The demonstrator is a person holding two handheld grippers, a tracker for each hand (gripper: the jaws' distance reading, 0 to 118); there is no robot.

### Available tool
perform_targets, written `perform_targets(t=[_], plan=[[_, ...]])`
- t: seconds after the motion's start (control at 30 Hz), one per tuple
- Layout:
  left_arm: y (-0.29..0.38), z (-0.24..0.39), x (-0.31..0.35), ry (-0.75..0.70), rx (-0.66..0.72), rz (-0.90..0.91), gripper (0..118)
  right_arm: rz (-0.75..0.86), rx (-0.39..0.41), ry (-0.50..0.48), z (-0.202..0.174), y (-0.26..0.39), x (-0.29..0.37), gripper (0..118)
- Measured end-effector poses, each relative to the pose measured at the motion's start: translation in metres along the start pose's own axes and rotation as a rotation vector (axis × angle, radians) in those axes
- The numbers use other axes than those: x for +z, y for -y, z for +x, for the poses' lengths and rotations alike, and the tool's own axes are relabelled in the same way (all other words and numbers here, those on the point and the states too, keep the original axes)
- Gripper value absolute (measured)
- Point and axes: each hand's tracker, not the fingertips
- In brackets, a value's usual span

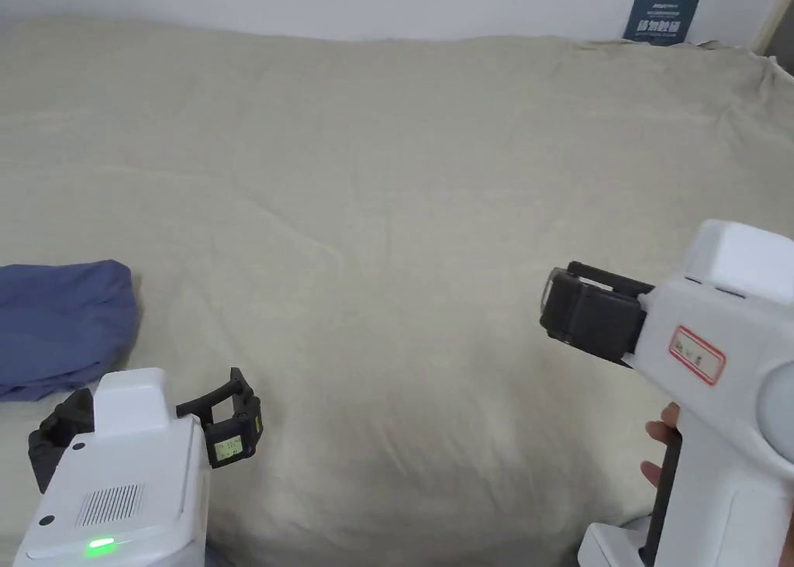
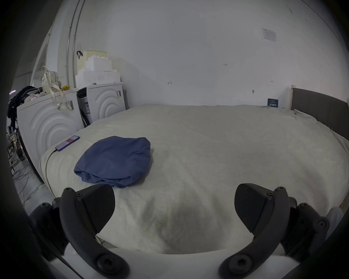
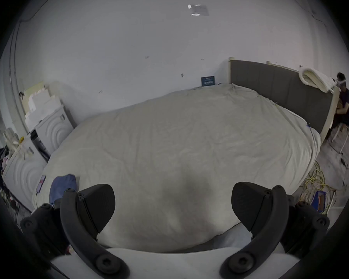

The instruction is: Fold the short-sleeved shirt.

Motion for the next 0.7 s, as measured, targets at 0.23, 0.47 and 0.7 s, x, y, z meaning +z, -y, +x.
perform_targets(t=[0.23,0.47,0.7], plan=[[0.029,-0.01,-0.008,-0.029,0.048,-0.058,118,-0.15,0.173,0.226,0.026,0.052,-0.058,115],[0.031,-0.014,0.003,-0.025,0.079,-0.006,118,0.144,0.188,0.353,0.081,0.123,-0.091,115],[0.035,-0.002,-0.001,-0.013,0.016,-0.035,118,0.148,0.277,0.306,0.075,0.147,-0.086,116]])
